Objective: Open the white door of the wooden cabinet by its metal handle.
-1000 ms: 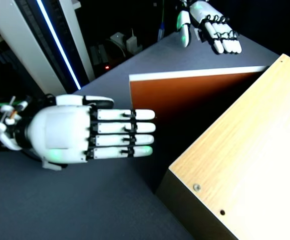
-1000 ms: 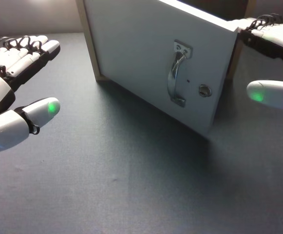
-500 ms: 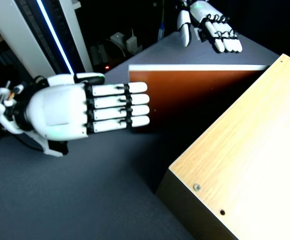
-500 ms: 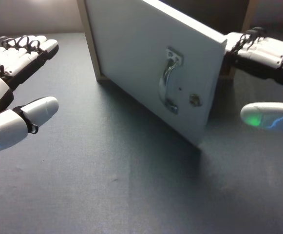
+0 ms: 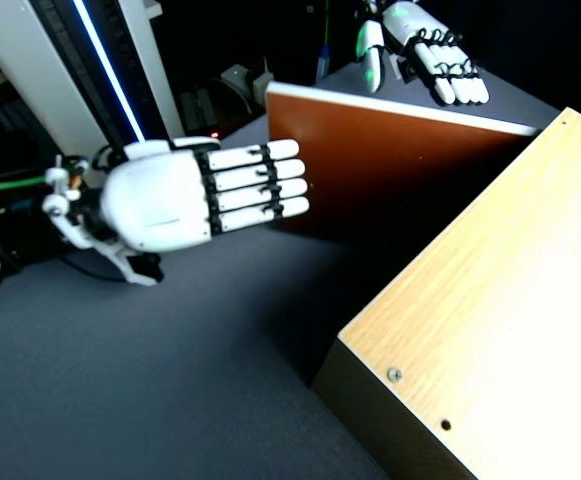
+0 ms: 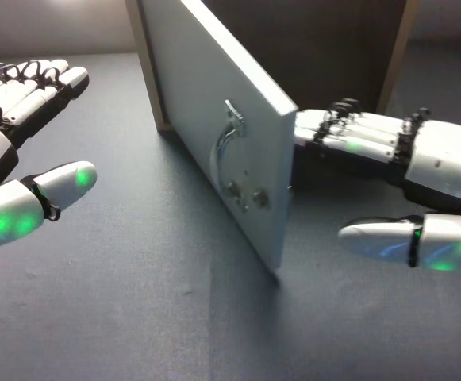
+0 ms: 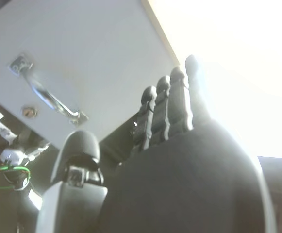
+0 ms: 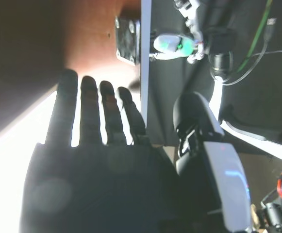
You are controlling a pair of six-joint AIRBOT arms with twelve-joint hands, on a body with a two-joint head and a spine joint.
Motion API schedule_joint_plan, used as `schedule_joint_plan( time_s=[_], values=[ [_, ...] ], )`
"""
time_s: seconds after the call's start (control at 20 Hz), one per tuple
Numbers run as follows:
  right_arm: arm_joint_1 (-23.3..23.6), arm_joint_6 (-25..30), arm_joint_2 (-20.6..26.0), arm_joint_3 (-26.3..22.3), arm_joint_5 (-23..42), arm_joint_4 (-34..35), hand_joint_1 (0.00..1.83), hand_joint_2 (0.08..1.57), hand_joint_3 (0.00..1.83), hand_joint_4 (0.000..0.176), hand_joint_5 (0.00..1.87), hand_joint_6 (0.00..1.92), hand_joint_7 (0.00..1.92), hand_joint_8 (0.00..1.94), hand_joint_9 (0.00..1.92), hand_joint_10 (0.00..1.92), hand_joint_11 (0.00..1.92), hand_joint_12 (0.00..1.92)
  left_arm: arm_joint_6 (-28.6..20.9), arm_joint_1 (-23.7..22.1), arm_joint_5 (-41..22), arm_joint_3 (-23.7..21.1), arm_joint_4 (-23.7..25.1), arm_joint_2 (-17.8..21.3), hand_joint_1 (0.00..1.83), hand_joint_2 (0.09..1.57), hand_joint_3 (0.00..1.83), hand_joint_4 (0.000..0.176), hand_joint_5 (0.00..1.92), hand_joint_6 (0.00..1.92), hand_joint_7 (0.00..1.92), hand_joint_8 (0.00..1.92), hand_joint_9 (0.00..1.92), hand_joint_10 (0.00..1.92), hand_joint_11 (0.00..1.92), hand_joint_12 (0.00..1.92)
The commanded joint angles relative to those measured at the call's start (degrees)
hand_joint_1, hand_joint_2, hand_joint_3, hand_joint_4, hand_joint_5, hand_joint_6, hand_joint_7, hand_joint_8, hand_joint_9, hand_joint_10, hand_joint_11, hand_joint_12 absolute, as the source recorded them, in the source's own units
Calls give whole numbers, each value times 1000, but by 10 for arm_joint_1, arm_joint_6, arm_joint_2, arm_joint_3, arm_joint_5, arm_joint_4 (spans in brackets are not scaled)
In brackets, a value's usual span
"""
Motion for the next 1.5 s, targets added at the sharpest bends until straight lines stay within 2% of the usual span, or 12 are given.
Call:
schedule_joint_plan(
  time_s=[0.0, 0.1, 0.25, 0.4, 0.5, 0.6, 0.7, 0.8, 1.25, 1.3, 1.4, 1.45],
  values=[
    [10, 3, -6, 4, 71, 18, 230, 1415, 6, 0, 0, 0, 0, 0, 0, 0, 4, 1, 1, -2, -71, 4, -5, 2, 172, 1456, 23, 0, 106, 18, 37, 13, 4, 0, 20, 35],
    [23, 4, -24, 9, 69, 9, 449, 1370, 0, 0, 0, 0, 0, 0, 0, 0, 0, 0, 1, -2, -68, 5, -5, 2, 31, 1550, 71, 0, 4, 0, 1, 0, 0, 0, 1, 1],
    [40, 4, -52, 16, 63, -5, 403, 1391, 4, 0, 2, 1, 0, 0, 0, 0, 0, 0, 1, -2, -68, 6, -6, 0, 441, 1550, 61, 0, 189, 20, 159, 18, 91, 15, 54, 32],
    [55, 7, -72, 19, 56, -20, 636, 1299, 0, 0, 0, 0, 0, 0, 0, 0, 0, 0, 1, -2, -68, 8, -6, -2, 234, 1477, 1, 0, 207, 1, 198, 6, 179, 16, 138, 121],
    [65, 7, -85, 21, 51, -30, 560, 1338, 17, 0, 0, 0, 0, 0, 0, 0, 0, 0, 0, -2, -68, 9, -6, -3, 360, 1438, 0, 0, 218, 1, 199, 0, 195, 1, 8, 570],
    [78, 8, -97, 23, 46, -41, 452, 1382, 18, 0, 0, 0, 0, 0, 0, 0, 0, 0, 0, -3, -66, 10, -6, -4, 465, 1445, 1, 0, 225, 1, 189, 1, 199, 1, 0, 662],
    [92, 9, -107, 24, 39, -53, 529, 1345, 0, 0, 0, 0, 0, 0, 0, 0, 0, 0, 0, -4, -65, 11, -6, -6, 377, 1461, 6, 0, 165, 3, 126, 2, 147, 2, 0, 556],
    [99, 9, -117, 26, 37, -57, 207, 1434, 30, 0, 0, 0, 0, 0, 0, 0, 0, 0, 0, -6, -64, 14, -6, -9, 335, 1470, 6, 0, 126, 2, 88, 2, 119, 1, 0, 496],
    [115, 17, -148, 32, 34, -63, 526, 1355, 0, 0, 0, 0, 0, 0, 0, 0, 0, 0, 0, -14, -54, 20, -7, -13, 378, 1472, 1, 0, 147, 5, 117, 3, 93, 2, 0, 272],
    [115, 19, -147, 31, 32, -63, 628, 1322, 0, 0, 0, 0, 0, 0, 0, 0, 0, 0, 0, -14, -54, 20, -9, -12, 75, 1506, 10, 0, 39, 0, 33, 0, 28, 0, 0, 162],
    [114, 19, -126, 24, 28, -54, 521, 1364, 4, 0, 0, 0, 0, 0, 0, 0, 0, 0, 0, -8, -60, 15, -14, -9, 11, 1568, 166, 0, 77, 2, 83, 1, 57, 1, 1, 371],
    [107, 19, -113, 23, 27, -44, 486, 1364, 4, 0, 0, 0, 0, 0, 0, 0, 0, 0, 0, -4, -63, 13, -16, -7, 185, 1561, 88, 0, 19, 18, 16, 0, 11, 0, 0, 121]
  ],
)
